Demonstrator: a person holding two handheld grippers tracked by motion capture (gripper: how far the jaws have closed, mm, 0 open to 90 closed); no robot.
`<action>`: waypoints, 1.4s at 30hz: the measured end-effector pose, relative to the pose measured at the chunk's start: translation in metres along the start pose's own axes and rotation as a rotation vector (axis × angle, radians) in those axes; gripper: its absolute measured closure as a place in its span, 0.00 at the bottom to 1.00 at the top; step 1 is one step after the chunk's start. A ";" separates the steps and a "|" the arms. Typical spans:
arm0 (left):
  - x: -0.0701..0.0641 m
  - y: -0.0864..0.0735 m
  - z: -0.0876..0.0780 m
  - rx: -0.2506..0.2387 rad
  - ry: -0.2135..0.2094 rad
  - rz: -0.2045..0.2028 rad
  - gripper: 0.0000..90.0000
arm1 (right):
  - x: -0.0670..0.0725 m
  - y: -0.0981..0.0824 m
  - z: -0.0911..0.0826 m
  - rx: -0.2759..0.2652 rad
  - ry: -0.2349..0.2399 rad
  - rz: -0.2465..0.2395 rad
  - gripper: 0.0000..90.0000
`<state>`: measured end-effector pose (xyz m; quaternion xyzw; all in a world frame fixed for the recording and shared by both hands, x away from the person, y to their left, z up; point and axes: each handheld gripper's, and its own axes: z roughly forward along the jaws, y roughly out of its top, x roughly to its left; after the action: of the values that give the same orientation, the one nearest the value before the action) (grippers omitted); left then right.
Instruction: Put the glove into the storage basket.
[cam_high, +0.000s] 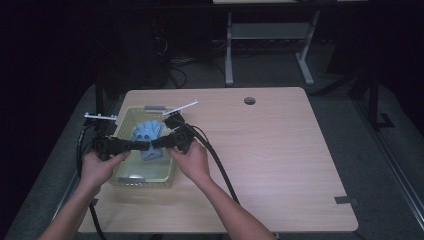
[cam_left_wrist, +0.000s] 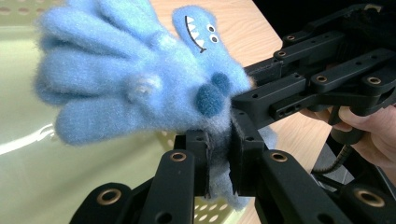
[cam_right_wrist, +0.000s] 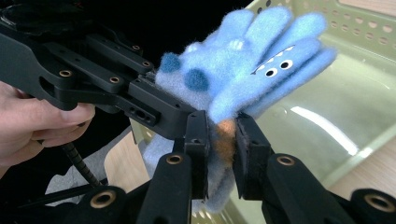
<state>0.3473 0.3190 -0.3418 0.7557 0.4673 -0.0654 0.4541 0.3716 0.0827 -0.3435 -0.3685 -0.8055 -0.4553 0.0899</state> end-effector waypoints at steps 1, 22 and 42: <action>0.000 0.000 0.000 0.000 0.000 0.000 0.89 | 0.000 0.000 0.000 0.000 0.000 0.000 0.86; 0.028 -0.006 0.004 0.133 0.051 -0.025 0.91 | -0.006 -0.008 0.043 0.069 0.009 0.027 0.85; 0.046 -0.013 0.026 0.238 0.178 -0.056 0.92 | -0.026 -0.018 0.044 0.099 -0.036 0.082 0.81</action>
<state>0.3710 0.3309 -0.3890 0.7938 0.5154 -0.0658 0.3161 0.3866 0.0994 -0.3929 -0.4045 -0.8127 -0.4042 0.1119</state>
